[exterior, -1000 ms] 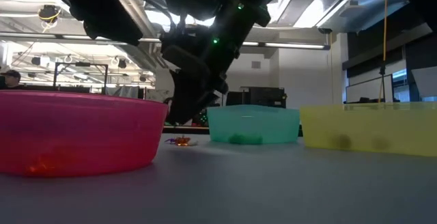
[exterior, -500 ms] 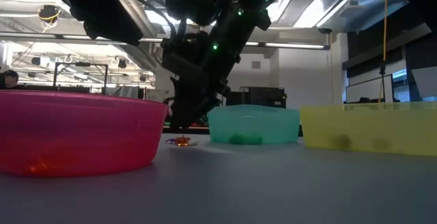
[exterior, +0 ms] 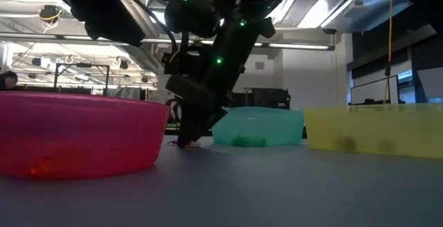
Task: Sort Halloween decoration
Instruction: Put the orange pumpkin toy into the pink bowl
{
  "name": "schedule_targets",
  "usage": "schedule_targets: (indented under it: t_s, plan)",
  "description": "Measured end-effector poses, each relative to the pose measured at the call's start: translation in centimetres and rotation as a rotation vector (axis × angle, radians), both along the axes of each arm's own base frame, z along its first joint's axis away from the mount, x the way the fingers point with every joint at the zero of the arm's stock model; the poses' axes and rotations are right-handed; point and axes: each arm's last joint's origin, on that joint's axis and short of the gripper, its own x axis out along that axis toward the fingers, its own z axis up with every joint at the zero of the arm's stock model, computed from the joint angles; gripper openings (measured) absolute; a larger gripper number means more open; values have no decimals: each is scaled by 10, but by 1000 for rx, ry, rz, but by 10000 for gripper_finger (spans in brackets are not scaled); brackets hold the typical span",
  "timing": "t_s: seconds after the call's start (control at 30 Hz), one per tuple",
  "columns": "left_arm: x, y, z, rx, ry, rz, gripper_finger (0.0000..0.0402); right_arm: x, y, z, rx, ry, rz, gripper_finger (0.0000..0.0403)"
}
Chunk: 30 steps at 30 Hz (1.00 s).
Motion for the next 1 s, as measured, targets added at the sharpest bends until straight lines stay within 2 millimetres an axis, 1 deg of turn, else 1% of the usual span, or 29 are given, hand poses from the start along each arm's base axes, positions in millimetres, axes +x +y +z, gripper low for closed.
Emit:
schedule_targets:
  t_s: [0.33, 0.4, 0.6, 0.7, 0.8, 1.0]
  plan:
    - [0, 0, 0, 0, 0, 0, 154, 0, 0, -1, 1, 3, 4, 185]
    - [0, 0, 0, 0, 0, 0, 154, 0, 0, -1, 3, 4, 6, 174]
    - [0, 0, 0, 0, 0, 0, 154, 0, 0, -2, 3, 6, 7, 124]
    - [0, 0, 0, 0, 0, 0, 154, 0, 0, -2, 4, 6, 6, 108]
    - [0, 0, 0, 0, 0, 0, 154, 0, 0, -2, 5, 6, 6, 101]
    - [0, 0, 0, 0, 0, 0, 154, 0, 0, -2, 5, 6, 6, 101]
